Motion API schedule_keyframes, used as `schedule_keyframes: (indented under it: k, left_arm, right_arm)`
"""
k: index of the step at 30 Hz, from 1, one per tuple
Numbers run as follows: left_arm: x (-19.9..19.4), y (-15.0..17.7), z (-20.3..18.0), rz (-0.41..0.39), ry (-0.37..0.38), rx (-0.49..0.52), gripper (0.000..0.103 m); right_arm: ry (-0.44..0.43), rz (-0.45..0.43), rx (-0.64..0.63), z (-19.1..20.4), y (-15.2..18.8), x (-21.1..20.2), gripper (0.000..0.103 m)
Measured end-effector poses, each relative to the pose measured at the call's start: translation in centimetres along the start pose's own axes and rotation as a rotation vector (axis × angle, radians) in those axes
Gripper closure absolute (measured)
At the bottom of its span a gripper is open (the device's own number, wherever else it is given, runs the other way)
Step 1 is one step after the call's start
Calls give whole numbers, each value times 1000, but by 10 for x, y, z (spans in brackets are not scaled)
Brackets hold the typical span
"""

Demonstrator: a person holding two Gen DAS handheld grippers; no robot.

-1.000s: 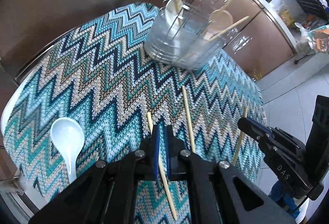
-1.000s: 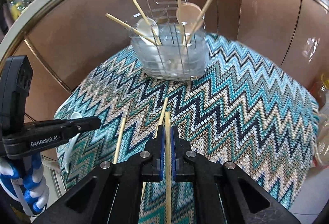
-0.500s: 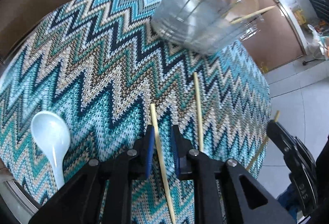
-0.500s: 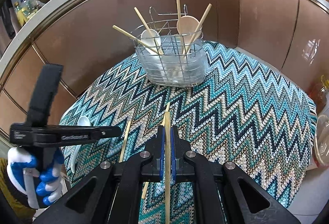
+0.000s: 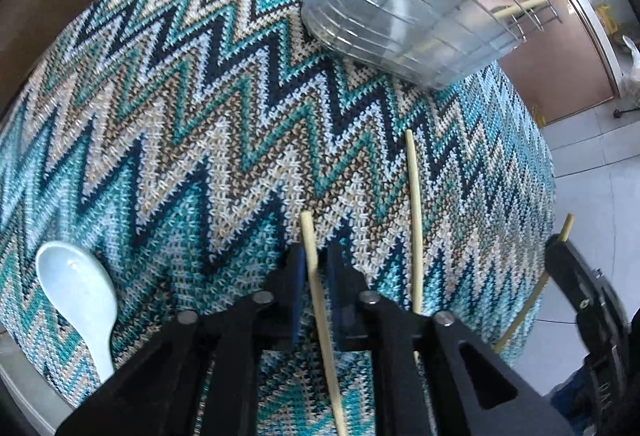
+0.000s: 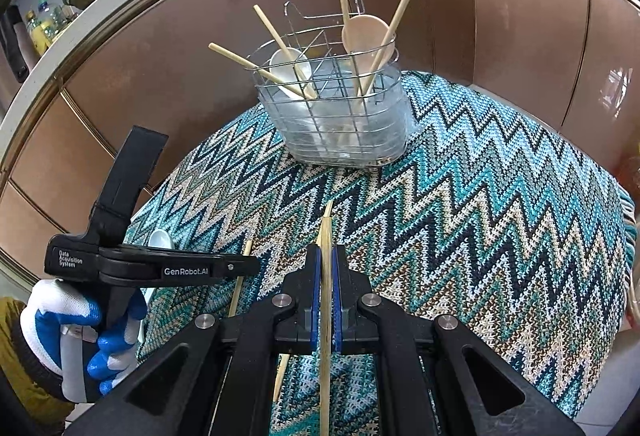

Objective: Organize utensils
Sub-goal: 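Raise the right gripper's chopstick into the holder while the left gripper inserts its own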

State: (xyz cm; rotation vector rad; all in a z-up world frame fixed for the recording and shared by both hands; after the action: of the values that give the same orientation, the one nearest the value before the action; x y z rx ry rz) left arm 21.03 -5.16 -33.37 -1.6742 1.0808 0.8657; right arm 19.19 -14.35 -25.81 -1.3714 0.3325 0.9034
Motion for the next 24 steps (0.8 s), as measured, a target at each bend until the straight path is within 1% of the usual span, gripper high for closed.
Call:
schedule_keyframes:
  k: [3, 6, 8, 10, 11, 12, 16, 18, 19, 21, 22, 23, 24]
  left_arm:
    - [-8, 5, 0, -29, 31, -23, 97]
    - [-35, 2, 1, -120, 72, -17, 98]
    - [-54, -1, -2, -165, 107, -18, 98]
    - [-77, -6, -4, -224, 122, -8, 98]
    - [-93, -11, -7, -267, 139, 2, 98]
    - [-102, -16, -10, -289, 150, 5, 98]
    - [-160, -49, -25, -432, 228, 15, 98]
    - [-189, -69, -37, -518, 258, 26, 98]
    - [-203, -80, -42, -562, 273, 29, 98]
    - [-231, -106, -51, -679, 293, 34, 98]
    - [-239, -117, -53, -717, 293, 35, 98]
    - [-251, -132, -56, -780, 295, 28, 98]
    - [-254, -141, -58, -809, 297, 20, 98]
  right_arm:
    - [0, -7, 3, -1, 0, -5, 98]
    - [4, -25, -4, 2, -4, -16, 98]
    - [6, -47, -13, 5, -10, -27, 98]
    - [5, -80, -14, 7, -19, -40, 98]
    - [3, -101, -12, 8, -25, -48, 98]
    - [0, -122, -12, 9, -32, -54, 98]
    - [-18, -223, -32, 23, -71, -83, 98]
    - [-32, -277, -44, 31, -94, -95, 98]
    - [-46, -318, -52, 37, -110, -104, 98]
    - [-66, -409, -75, 48, -140, -120, 98]
    - [-76, -461, -87, 54, -155, -128, 98]
    - [-88, -504, -94, 58, -167, -134, 98]
    - [-99, -563, -102, 63, -182, -140, 98]
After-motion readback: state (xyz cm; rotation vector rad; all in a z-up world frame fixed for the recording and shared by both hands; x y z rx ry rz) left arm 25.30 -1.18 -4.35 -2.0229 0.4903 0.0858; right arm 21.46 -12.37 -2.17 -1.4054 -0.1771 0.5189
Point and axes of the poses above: each gripper's, at about its wrist camera, not at the fingertips, and x roughly the way its jaws point, z to its left, y to its underside, the point moved 9 cm from there along x, roughly the way its jaws point, and after that the axes turned 9 degrees about -z, right-handed, at the moved point
